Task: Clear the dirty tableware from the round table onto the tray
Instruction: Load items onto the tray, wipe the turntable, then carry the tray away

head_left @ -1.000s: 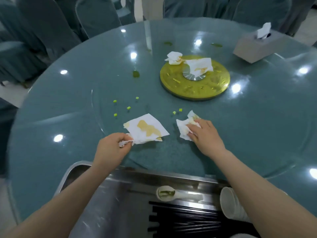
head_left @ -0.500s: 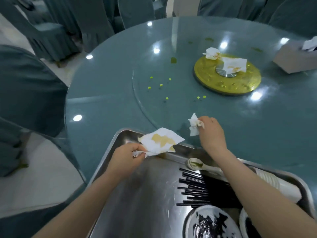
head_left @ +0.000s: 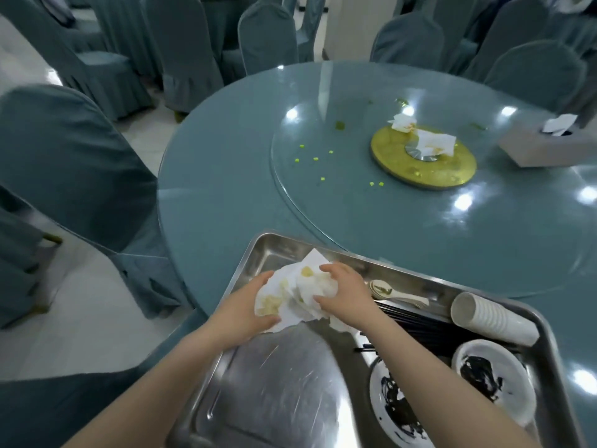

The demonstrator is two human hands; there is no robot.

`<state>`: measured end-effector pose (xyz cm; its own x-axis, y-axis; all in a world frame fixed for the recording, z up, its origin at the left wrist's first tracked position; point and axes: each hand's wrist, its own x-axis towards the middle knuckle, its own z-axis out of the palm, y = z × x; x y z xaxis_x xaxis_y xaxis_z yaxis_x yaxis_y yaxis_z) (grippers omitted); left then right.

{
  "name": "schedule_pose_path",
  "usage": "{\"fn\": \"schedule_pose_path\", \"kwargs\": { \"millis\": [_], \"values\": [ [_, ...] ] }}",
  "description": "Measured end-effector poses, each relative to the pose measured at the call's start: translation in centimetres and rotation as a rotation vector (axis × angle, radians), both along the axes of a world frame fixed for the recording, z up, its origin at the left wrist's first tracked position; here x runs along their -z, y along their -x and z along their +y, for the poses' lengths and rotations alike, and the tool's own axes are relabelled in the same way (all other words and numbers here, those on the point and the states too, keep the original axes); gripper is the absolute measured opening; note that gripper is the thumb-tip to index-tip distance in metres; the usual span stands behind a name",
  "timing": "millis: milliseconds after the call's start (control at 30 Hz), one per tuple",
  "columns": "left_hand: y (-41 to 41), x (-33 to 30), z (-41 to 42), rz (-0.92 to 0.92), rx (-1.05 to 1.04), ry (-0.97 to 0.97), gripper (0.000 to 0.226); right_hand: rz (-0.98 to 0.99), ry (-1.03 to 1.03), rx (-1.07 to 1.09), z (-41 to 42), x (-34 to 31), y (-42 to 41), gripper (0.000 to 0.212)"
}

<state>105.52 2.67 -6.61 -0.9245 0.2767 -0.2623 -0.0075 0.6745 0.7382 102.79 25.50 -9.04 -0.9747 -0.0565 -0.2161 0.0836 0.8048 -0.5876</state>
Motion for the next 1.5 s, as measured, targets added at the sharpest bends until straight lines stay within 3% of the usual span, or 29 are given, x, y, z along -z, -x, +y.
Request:
{"fn": "schedule_pose_path", "kwargs": {
  "millis": [100,367,533,733,1200,1500],
  "values": [
    [0.5,-1.0,-0.4,0.016,0.006,0.034,0.081,0.009,-0.044,-0.024,0.5,-1.5,-0.3,0.067],
    [3.1,-3.6,0.9,0.097,0.018,-0.010,0.071,0.095,-0.104,0.056,4.8,-3.6,1.3,0.032],
    [5.6,-3.6,2.7,0.104,-0.009,-0.013,0.064,-0.054,-0.166,0.112,10.4,-1.5,4.1,0.040],
    [8.6,-2.0,6.7,0.100,-0.069,0.017,0.061,-0.253,-0.261,-0.031,14.6,0.9,7.9,0.050],
    [11.3,-1.2,13.6,0.045,0.024,0.081,0.054,-0.230,-0.084,-0.077,20.2,0.7,6.2,0.048],
    [12.9,-0.9,16.5,0.032,0.013,0.050,0.058,-0.267,-0.214,0.094,26.3,-1.3,5.9,0.047]
  ]
}}
